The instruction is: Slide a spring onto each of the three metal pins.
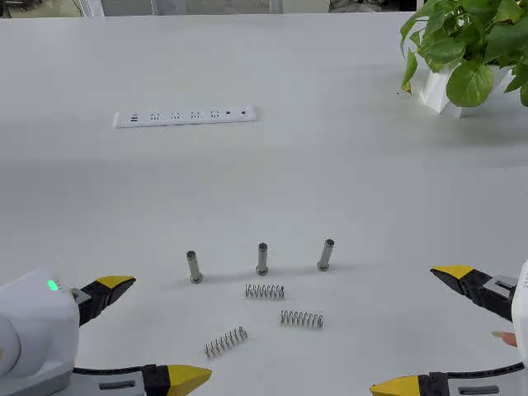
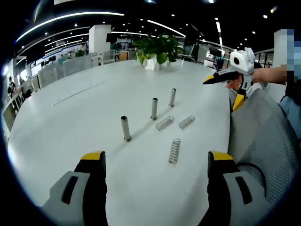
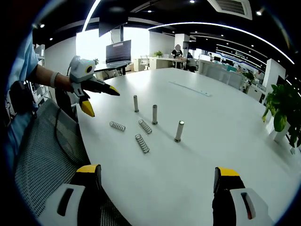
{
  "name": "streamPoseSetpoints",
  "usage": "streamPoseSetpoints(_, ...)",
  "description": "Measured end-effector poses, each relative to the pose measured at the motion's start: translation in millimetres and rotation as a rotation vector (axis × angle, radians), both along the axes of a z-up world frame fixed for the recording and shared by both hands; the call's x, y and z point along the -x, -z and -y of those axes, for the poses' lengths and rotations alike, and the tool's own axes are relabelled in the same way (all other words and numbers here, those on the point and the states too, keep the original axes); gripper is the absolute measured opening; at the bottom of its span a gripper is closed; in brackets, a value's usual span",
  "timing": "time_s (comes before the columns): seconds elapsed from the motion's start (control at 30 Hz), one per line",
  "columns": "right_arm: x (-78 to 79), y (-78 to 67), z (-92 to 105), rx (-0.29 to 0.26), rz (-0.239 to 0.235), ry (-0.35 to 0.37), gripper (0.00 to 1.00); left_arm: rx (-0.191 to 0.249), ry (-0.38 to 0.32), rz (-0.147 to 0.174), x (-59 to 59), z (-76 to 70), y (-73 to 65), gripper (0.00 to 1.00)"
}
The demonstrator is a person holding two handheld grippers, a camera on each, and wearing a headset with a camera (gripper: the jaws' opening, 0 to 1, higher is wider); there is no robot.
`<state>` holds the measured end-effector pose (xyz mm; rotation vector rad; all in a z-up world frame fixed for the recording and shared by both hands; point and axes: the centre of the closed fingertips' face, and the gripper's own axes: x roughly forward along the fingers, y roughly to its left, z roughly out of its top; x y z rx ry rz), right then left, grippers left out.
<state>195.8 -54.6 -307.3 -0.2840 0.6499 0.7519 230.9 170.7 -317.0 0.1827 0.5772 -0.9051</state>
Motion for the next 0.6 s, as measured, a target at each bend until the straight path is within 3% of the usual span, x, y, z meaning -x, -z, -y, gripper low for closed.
streamPoseSetpoints(0.1, -0.1, 0.2, 0.7, 0.004, 0.001, -0.001, 0.99, 0.002, 0.015, 0.007, 3.8, 2.5, 1.9, 0.82)
streamPoseSetpoints(0.2, 1.0, 0.7, 1.5, 0.006, -0.002, -0.001, 0.99, -0.001, 0.017, 0.041, 3.0, 3.2, 2.4, 0.77)
streamPoseSetpoints(0.37, 3.0, 2.4, 3.3, 0.012, -0.009, 0.001, 0.99, 0.014, 0.007, 0.049, 1.4, 5.0, 5.7, 0.64)
streamPoseSetpoints(0.6, 2.4, 2.1, 3.9, 0.015, -0.011, 0.000, 0.99, 0.002, 0.034, 0.038, 4.2, 10.0, 17.4, 0.50)
